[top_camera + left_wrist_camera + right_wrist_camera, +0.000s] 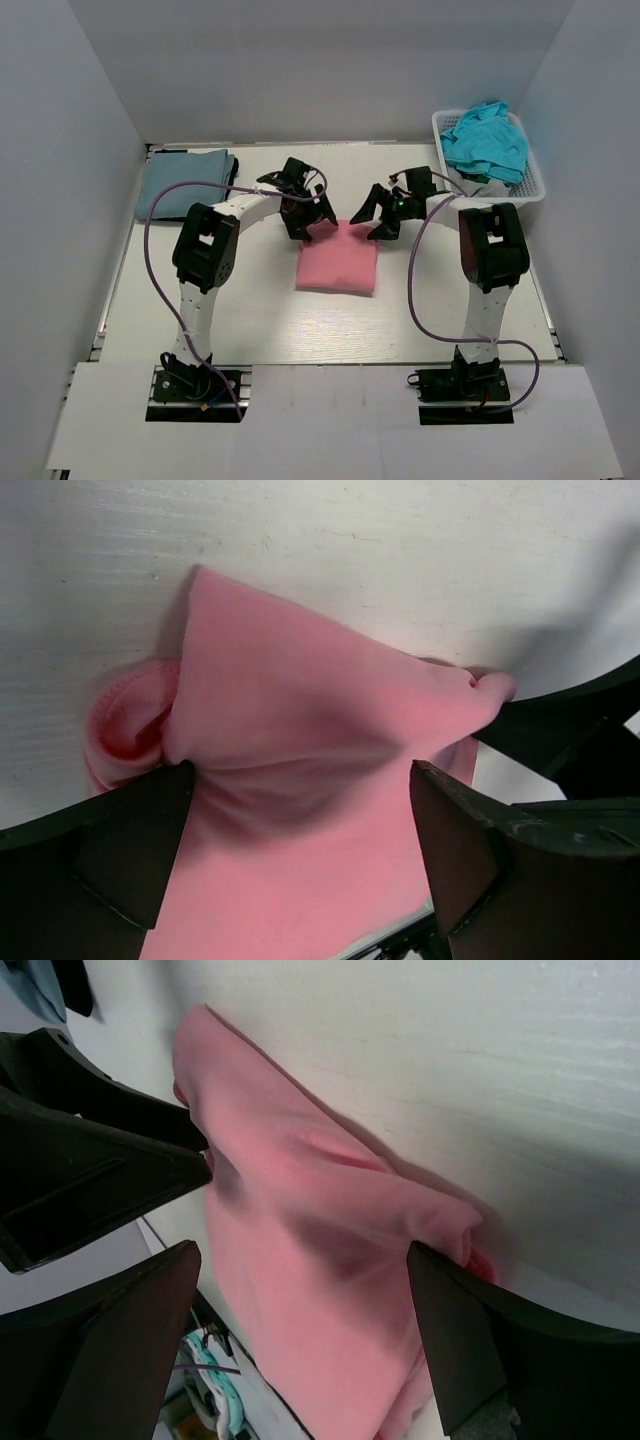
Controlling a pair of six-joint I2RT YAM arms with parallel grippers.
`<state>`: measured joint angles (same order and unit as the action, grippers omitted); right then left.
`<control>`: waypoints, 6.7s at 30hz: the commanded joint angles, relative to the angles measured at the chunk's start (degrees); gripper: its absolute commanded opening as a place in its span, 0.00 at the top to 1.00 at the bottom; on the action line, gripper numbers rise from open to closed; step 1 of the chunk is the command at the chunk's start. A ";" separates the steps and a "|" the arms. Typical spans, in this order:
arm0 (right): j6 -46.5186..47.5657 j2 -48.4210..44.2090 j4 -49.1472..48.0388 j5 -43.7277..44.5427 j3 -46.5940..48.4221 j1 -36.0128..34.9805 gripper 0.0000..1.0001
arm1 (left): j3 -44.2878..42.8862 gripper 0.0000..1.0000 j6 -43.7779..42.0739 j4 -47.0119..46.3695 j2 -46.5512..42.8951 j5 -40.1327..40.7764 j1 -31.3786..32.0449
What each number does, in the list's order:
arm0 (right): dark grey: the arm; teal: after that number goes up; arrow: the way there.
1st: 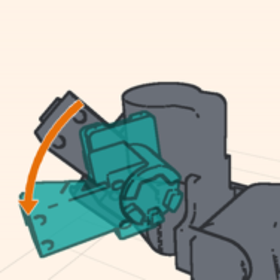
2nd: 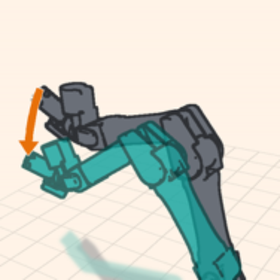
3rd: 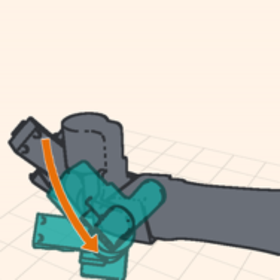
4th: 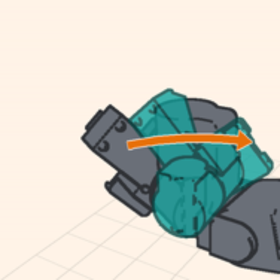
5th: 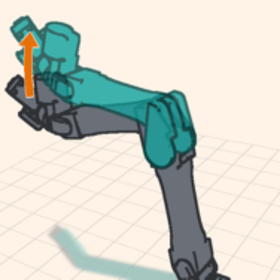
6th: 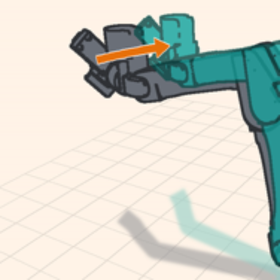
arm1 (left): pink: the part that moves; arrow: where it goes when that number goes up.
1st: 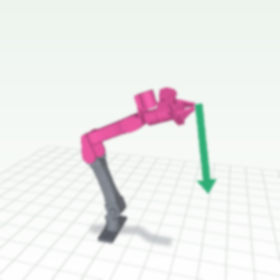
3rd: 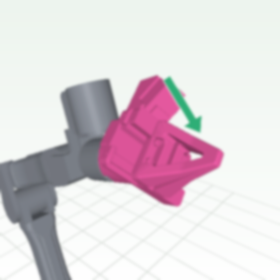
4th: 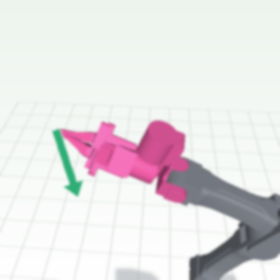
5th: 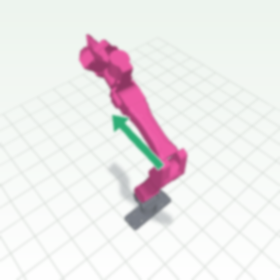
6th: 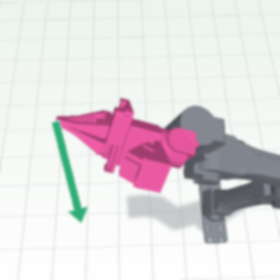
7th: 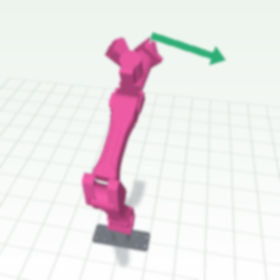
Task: Fold and stack the t-shirts
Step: Put the neatly folded tshirt into the corner of the board with the left arm
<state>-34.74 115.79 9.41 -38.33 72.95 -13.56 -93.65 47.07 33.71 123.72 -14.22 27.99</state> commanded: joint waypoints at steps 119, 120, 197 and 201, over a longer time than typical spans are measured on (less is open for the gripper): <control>0.55 -51.63 8.87 35.60 -18.63 -0.24 0.10 | -23.61 1.00 -47.95 12.52 -8.68 15.37 -36.77; 0.20 -51.37 8.87 35.17 -18.72 -0.24 0.10 | -23.08 1.00 -47.34 11.99 -8.67 14.84 -37.39; 5.56 -50.49 17.57 34.72 -16.43 0.11 0.10 | -38.10 0.00 -40.30 5.84 6.17 -6.35 -36.96; 5.39 -47.94 16.96 33.14 -16.43 0.03 0.10 | -36.44 0.00 -40.30 1.37 8.11 -5.82 -35.28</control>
<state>-30.20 66.39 27.09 -5.10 56.36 -13.52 -130.08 6.02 38.04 132.03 -18.72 -7.86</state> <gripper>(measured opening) 0.902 0.995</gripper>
